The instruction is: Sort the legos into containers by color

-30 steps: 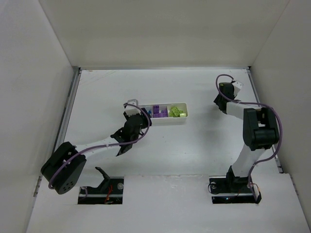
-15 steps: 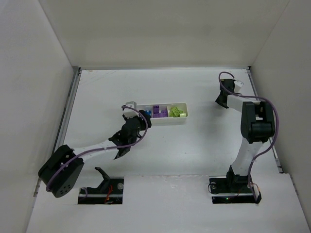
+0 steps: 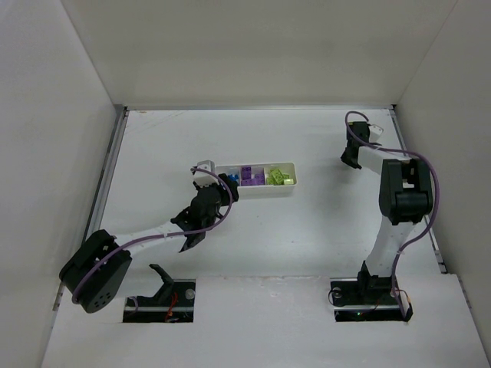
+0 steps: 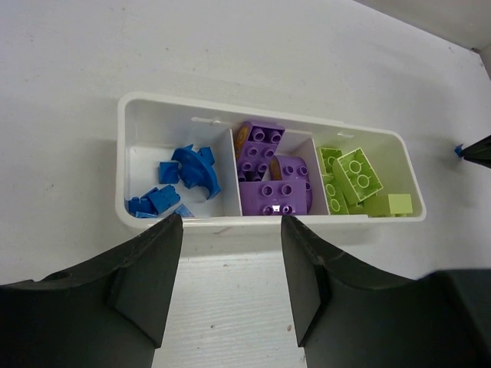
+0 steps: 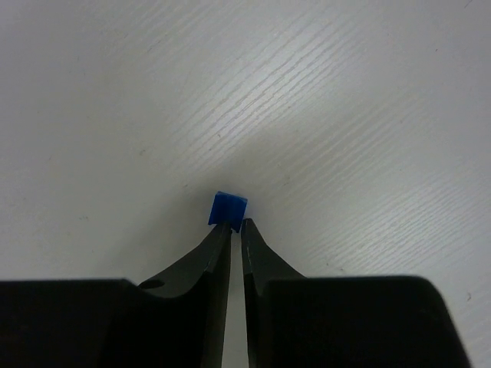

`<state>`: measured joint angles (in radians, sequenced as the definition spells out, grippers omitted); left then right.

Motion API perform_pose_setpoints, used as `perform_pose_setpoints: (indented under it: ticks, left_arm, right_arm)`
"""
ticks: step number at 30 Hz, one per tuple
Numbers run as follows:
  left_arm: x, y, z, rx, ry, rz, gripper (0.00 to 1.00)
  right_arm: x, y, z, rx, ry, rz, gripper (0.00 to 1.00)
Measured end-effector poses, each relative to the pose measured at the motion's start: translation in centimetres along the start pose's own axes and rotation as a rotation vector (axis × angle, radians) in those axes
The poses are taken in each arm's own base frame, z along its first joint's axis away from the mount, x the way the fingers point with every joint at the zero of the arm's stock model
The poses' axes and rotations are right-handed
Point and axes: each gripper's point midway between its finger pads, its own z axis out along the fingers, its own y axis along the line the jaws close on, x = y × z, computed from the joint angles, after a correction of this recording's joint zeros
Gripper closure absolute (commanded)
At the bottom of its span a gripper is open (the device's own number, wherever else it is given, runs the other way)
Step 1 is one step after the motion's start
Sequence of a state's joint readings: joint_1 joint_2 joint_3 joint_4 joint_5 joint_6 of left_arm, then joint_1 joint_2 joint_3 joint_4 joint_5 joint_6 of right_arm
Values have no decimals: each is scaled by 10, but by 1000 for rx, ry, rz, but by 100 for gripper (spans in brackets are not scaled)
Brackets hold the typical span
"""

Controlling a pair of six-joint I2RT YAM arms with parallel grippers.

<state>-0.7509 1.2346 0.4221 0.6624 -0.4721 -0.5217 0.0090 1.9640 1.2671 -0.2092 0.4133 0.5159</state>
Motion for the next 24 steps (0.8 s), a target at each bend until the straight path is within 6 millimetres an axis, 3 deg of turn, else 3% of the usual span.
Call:
perform_pose_setpoints:
  ticks: [10, 14, 16, 19, 24]
  left_arm:
    - [1, 0, 0, 0, 1, 0, 49]
    - [1, 0, 0, 1, 2, 1, 49]
    - [1, 0, 0, 1, 2, 0, 49]
    - [1, 0, 0, 1, 2, 1, 49]
    - [2, 0, 0, 0, 4, 2, 49]
  right_arm:
    - [13, -8, -13, -7, -4, -18, 83]
    - [3, -9, -24, -23, -31, -21, 82]
    - [-4, -8, -29, -33, -48, -16, 77]
    - [-12, -6, -34, -45, -71, -15, 51]
    - [-14, -1, -29, -50, -71, -38, 48]
